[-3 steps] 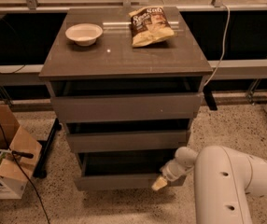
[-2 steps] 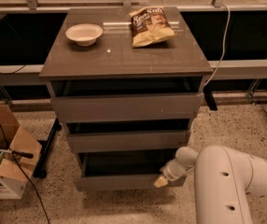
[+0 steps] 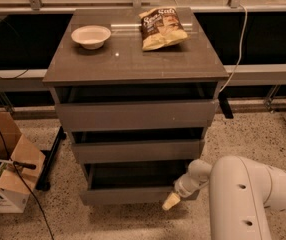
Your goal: Open bottom drawer
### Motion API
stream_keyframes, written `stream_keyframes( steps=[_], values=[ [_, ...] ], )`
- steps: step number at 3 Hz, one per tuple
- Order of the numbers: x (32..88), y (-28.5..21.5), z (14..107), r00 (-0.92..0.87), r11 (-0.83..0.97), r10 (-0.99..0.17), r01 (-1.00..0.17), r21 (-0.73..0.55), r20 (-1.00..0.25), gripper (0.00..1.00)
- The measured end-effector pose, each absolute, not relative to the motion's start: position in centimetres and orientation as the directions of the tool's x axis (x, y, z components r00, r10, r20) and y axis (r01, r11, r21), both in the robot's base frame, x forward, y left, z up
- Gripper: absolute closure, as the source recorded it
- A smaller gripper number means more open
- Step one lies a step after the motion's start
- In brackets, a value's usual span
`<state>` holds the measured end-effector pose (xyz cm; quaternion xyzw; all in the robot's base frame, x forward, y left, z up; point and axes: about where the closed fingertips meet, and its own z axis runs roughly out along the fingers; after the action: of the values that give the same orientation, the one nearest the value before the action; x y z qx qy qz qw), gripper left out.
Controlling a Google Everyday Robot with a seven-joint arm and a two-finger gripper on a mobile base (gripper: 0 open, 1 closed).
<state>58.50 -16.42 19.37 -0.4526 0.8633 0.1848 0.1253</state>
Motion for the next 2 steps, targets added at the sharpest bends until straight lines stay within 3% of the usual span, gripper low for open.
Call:
stream_keyframes(
  steps=[1,2],
  values=[
    [58.5,-16.42,19.46,-0.559,0.522,-0.735,-0.828,0.206,-0.384,0.33],
    [58.5,-16.42,19.49,-0.559,0.522,-0.735,-0.828,0.206,-0.384,0.56]
  ],
)
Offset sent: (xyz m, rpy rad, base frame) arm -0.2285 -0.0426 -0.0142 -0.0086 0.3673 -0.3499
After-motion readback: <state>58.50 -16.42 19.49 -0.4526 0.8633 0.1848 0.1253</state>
